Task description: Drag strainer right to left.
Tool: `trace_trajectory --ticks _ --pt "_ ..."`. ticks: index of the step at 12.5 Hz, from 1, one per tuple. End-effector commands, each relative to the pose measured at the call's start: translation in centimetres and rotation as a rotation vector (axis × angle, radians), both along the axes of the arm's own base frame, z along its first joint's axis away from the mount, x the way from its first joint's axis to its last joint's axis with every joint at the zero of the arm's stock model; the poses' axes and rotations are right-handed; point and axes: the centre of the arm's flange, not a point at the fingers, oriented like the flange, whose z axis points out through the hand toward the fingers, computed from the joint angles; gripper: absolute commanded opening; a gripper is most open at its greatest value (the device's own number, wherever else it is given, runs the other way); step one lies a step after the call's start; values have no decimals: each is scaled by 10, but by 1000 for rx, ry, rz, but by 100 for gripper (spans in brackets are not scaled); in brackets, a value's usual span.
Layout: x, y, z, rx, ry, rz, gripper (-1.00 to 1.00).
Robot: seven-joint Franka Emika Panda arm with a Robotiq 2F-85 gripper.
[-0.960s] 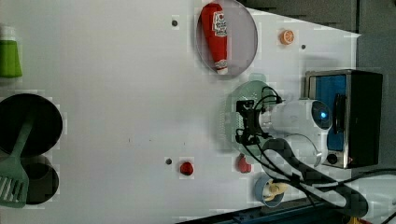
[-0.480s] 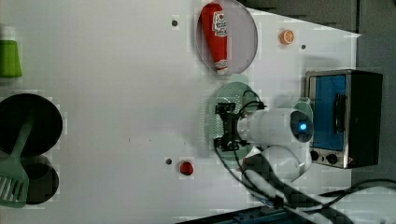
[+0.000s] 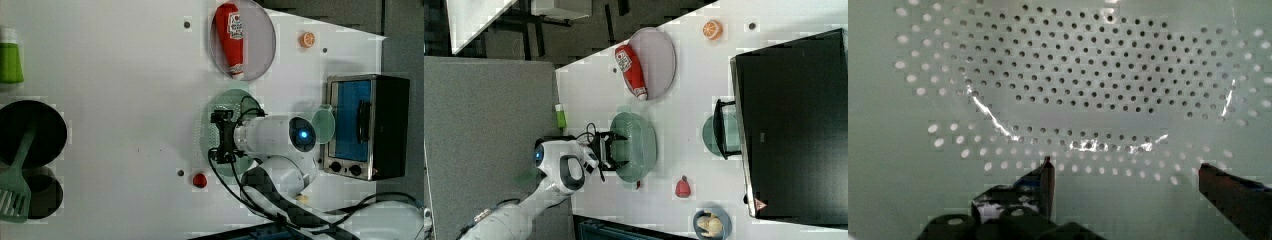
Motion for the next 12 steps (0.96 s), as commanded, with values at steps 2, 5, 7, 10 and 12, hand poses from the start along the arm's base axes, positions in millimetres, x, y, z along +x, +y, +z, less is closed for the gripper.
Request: trace_trajectory --ticks 2,5,7,10,12 --pt "2 50 -1 38 -13 -32 100" --pt "3 80 -3 53 -19 -37 100" --pt "3 98 -4 58 -20 -57 100" --pt "2 123 -5 71 -29 -48 100" --pt "2 139 -6 80 -36 -29 100"
